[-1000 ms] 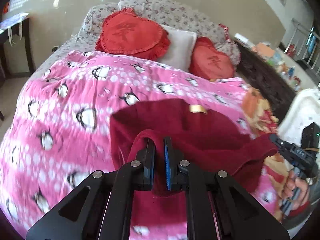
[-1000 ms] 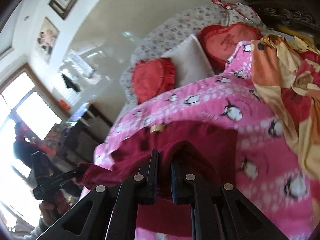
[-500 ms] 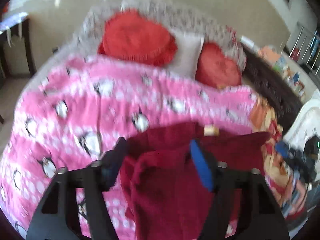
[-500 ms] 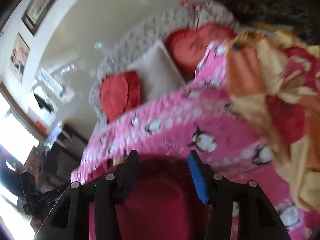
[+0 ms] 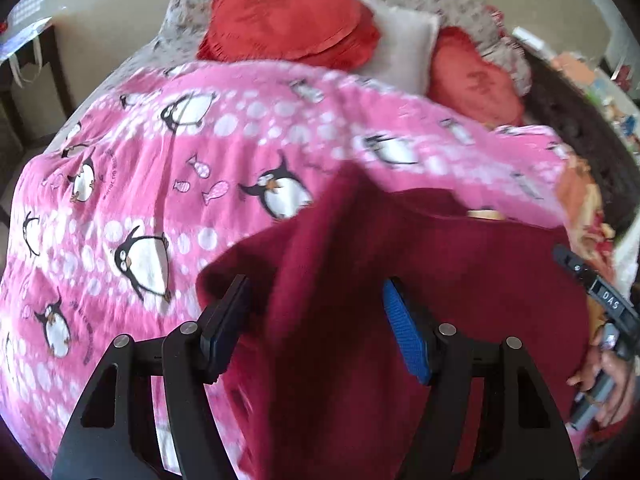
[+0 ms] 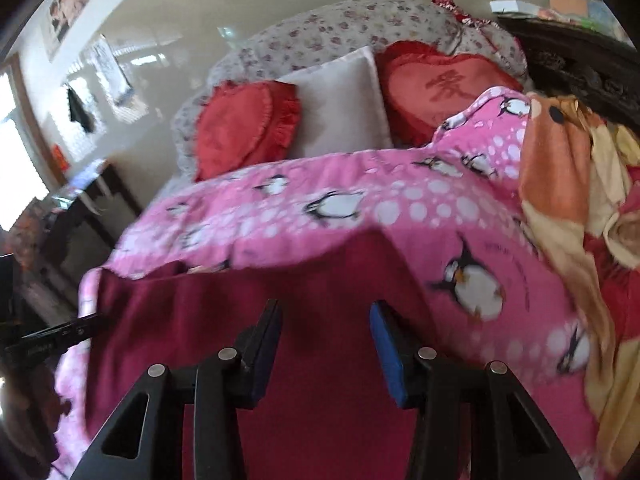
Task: Fold small clothes
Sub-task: 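Fold the hem up toward the collar, release, and press the fold flat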
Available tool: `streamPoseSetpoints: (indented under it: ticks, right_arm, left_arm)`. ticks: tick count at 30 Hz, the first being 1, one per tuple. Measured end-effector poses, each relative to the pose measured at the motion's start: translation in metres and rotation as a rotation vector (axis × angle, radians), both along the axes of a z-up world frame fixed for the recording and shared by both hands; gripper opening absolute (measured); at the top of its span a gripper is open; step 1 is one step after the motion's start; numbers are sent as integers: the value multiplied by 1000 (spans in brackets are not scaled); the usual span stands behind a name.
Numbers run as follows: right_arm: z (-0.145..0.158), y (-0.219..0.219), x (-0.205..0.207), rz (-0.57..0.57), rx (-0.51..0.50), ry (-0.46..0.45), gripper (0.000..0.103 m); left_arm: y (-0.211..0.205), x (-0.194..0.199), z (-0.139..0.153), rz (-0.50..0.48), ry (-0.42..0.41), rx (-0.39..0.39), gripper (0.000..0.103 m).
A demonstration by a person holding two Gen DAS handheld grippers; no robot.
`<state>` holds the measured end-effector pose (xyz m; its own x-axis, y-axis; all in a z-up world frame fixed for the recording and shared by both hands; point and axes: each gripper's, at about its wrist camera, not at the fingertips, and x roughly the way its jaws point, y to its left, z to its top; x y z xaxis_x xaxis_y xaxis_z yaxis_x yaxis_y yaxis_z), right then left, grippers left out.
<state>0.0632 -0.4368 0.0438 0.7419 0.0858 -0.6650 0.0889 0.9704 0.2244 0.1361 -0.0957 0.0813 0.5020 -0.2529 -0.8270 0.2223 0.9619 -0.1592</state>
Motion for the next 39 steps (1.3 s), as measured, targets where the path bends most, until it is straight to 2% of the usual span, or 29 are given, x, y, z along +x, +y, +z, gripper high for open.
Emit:
streamPoseSetpoints:
  ticks: [1,4,8,11,14,18,22,23,24,25,27,30,33,34,36,39]
  right_arm:
    - [-8,-3,11,-12,-9,32,44]
    - [-12,-7,21,-5,-19,24,46]
    - [0,-12,10,23,5,58,46]
    - [13,-20,-26,35,43,68,46]
    - [16,-21,-77,25,15,86,47]
    - [-4,-17,-134,18,50,131,47]
    - [-33,-6,-157,32,105,171,46]
    - [-37,-3,-158,39,110,181,41]
    - [-41,-1,-160,55,124,184,25]
    - [-39,0,-162,57,126,176,17]
    - [-28,0,-166,59,102,154,11]
    - [-30,-13,-173,14,156,147,8]
    - [-49,-15,-173,-2,133,202,8]
    - [-47,-14,-175,-5,130,195,8]
    - [-32,-9,-179,-23,62,186,8]
    - [-10,1,-178,-80,-48,186,20]
  left_arm:
    - [-1,9,-7,12,20,11,68]
    - [0,18,-17,24,51,-2,69]
    - [0,3,-4,-3,24,16,69]
    - [8,-19,8,-39,2,-17,69]
    - [18,-50,16,-81,-11,-57,69]
    - [24,-90,13,-128,10,-57,69]
    - [33,-120,1,-132,52,-79,69]
    - [34,-125,-4,-130,64,-75,69]
    - [34,-129,-9,-127,80,-65,69]
    - [34,-133,-13,-122,91,-55,69]
    - [37,-137,-21,-101,115,-47,69]
    - [41,-141,-29,-76,126,-58,69]
    - [40,-141,-34,-63,137,-52,69]
    - [39,-142,-34,-59,135,-52,69]
    - [36,-143,-32,-63,127,-36,69]
    - [29,-143,-29,-77,107,-6,69]
